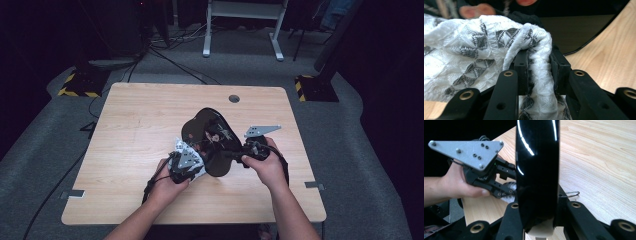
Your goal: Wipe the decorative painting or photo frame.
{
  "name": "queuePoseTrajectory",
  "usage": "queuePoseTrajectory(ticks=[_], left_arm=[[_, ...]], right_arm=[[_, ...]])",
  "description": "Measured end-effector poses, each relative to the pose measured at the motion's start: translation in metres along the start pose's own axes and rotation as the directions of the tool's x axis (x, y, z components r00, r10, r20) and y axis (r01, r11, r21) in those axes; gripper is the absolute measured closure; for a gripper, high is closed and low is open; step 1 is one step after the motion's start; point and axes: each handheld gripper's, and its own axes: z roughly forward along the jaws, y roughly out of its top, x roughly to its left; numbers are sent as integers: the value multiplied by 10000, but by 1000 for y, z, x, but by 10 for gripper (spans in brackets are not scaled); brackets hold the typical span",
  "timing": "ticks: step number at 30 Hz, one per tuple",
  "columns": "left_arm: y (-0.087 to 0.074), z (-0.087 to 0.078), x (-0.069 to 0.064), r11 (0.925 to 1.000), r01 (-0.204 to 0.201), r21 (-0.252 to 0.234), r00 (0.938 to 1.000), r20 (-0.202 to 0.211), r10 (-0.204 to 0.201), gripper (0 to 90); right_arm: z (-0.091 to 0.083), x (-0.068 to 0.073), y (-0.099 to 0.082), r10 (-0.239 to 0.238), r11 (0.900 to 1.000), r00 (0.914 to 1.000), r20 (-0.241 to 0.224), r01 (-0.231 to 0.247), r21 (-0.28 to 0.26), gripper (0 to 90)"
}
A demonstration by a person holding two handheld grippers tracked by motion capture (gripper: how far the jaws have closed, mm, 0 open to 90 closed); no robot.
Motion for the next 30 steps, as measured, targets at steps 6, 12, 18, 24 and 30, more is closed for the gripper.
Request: queuePoseTrajectory(ticks=[6,12,18,24,30], left_arm=[[-3,-4,15,9979,648,31,9974,-333,-646,717],[-6,-13,31,9906,1351,-211,9881,-715,-1363,720],[-4,-34,40,9825,1640,-881,9819,-811,-1711,724],[8,-58,38,9691,1648,-1837,9822,-588,-1782,726],[26,-77,35,9658,1222,-2285,9887,-573,-1386,727]], right_arm=[[-1,-1,0,1,10000,10000,-34,-1,34,774],[0,-1,-1,87,10000,9999,-55,-87,14,774],[1,-1,-1,170,9998,9997,155,-168,-131,791],[2,3,0,51,9999,9993,381,-45,-149,796],[2,5,1,-6,9999,9990,444,13,-153,797]])
